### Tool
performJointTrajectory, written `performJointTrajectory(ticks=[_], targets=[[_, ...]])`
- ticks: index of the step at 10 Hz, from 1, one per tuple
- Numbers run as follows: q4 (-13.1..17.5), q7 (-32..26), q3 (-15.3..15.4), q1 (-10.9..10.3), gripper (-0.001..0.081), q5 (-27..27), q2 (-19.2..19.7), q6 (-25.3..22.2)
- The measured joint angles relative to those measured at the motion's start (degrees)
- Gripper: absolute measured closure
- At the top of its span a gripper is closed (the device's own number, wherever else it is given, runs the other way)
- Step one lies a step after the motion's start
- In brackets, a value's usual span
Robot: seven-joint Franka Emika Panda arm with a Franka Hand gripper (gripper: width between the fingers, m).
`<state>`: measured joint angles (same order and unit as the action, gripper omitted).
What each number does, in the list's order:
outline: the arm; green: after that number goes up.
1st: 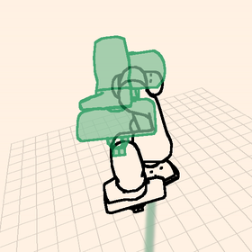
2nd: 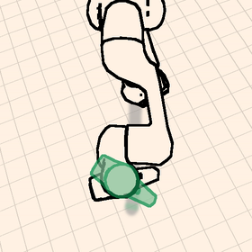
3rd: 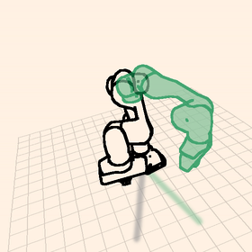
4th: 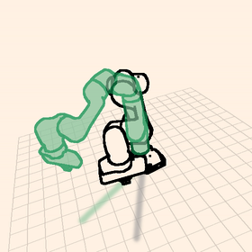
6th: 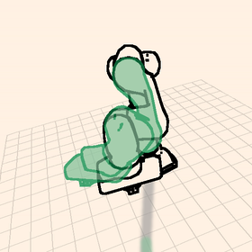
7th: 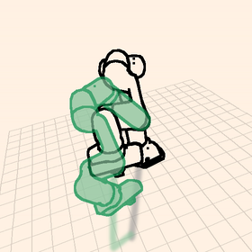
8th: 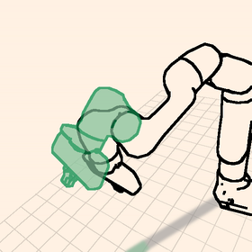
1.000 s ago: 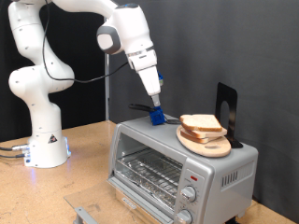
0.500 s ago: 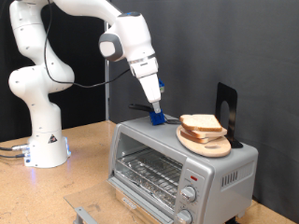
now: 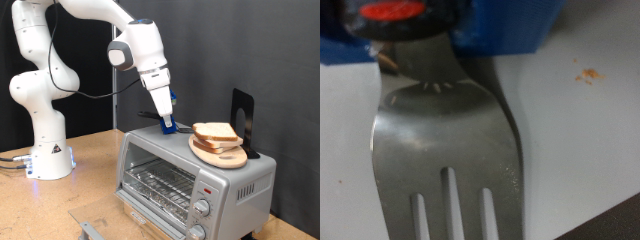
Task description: Make a piece of toast with the oven
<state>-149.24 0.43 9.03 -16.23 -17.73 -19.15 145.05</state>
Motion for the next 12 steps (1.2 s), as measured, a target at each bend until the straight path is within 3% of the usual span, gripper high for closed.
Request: performJointTrajectory(ticks=[11,12], targets=[[0.0,-0.1,0.7,-0.5,0.0000,-3.1,1.6,1.2],[0.0,-0.1,0.7,-0.5,0.0092,-3.1,1.6,1.2]])
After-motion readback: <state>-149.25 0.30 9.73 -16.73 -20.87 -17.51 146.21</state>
